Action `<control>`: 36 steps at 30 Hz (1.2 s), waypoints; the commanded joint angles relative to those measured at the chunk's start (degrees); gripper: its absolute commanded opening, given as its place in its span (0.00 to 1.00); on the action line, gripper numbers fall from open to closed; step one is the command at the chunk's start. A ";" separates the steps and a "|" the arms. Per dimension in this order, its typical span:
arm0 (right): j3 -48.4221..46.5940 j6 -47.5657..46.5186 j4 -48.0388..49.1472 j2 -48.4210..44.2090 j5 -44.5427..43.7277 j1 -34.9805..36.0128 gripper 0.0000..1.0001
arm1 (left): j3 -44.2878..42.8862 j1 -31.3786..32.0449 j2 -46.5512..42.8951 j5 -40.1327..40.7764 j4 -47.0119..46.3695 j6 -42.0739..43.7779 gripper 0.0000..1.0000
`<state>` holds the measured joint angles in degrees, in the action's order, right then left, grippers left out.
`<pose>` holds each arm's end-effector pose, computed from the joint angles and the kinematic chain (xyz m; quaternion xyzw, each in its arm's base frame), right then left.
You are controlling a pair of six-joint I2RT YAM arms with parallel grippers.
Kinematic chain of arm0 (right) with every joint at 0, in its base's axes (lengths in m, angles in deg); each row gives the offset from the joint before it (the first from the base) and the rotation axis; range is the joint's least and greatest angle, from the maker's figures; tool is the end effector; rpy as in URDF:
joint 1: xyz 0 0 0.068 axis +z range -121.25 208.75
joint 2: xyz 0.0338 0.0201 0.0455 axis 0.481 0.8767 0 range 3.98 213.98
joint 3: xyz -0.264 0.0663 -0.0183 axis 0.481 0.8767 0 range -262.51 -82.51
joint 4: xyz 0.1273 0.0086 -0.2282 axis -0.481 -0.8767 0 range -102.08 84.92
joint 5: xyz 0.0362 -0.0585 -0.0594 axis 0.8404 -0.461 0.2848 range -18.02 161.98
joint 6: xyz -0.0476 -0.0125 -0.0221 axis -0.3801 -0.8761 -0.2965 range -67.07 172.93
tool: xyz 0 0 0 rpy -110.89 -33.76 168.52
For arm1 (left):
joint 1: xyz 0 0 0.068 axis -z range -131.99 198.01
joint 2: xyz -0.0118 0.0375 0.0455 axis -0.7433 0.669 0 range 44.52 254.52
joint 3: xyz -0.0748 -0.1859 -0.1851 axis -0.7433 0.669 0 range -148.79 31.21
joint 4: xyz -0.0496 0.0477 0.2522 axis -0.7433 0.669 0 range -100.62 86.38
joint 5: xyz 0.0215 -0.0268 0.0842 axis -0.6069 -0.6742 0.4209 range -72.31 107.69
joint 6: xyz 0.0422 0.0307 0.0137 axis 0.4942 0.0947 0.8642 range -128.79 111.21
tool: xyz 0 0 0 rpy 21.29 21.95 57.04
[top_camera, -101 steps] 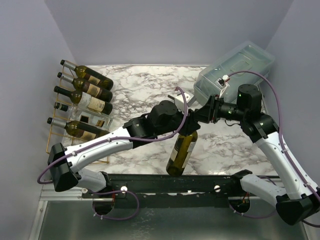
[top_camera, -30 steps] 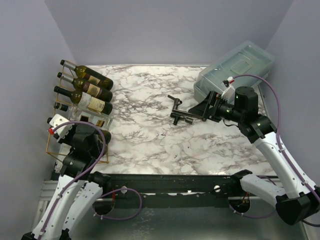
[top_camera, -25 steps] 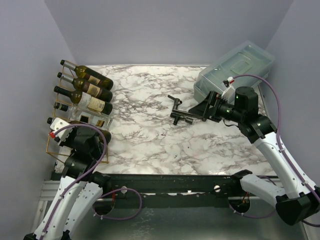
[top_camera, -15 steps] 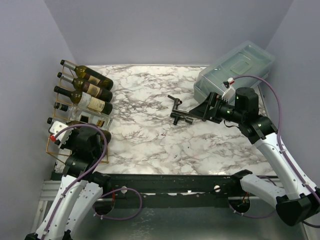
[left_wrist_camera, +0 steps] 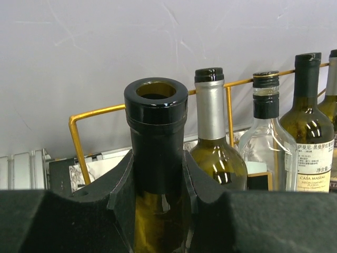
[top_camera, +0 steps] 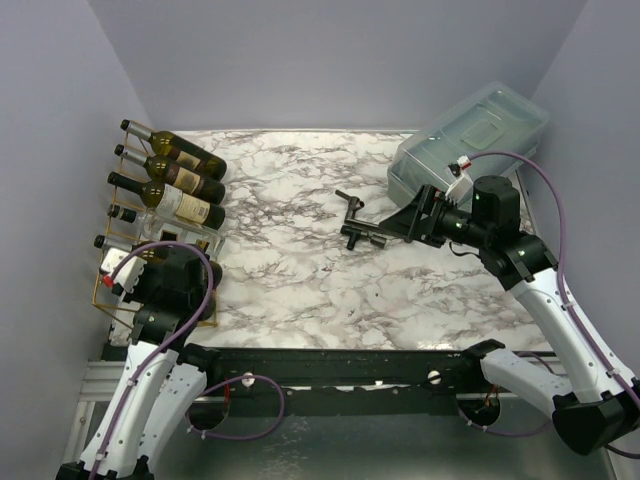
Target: Put the wine bottle on the wine rack
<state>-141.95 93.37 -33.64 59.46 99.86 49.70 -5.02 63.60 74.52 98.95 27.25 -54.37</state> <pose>0.1870 0.0893 0.3638 0.0099 0.8270 0.4419 0.3474 0.1019 0.0081 0.2899 -0.4781 0.5579 0.3012 0.6078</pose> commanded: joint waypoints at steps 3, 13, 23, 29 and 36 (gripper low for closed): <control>1.00 -0.97 -0.82 -0.77 1.26 0.07 0.92 | -0.68 -2.02 0.45 -1.86 3.47 -10.55 0.00; 1.80 -0.71 0.01 -0.64 1.61 0.14 0.92 | 0.70 -4.32 1.01 -4.25 6.20 -15.20 0.25; 1.93 -0.67 0.10 -0.58 1.67 0.09 0.92 | 1.36 -5.44 0.78 -6.35 8.28 -18.40 0.38; 1.51 -1.14 0.26 -0.82 2.14 0.12 0.92 | 1.24 -5.62 0.41 -6.14 8.71 -18.45 0.43; 0.42 -1.86 -0.62 -0.91 1.87 0.13 0.92 | 0.37 -5.66 0.44 -6.10 8.99 -17.77 0.45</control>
<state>-140.51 92.76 -33.61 59.46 100.41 49.70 -4.23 58.21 75.11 93.70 35.81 -71.97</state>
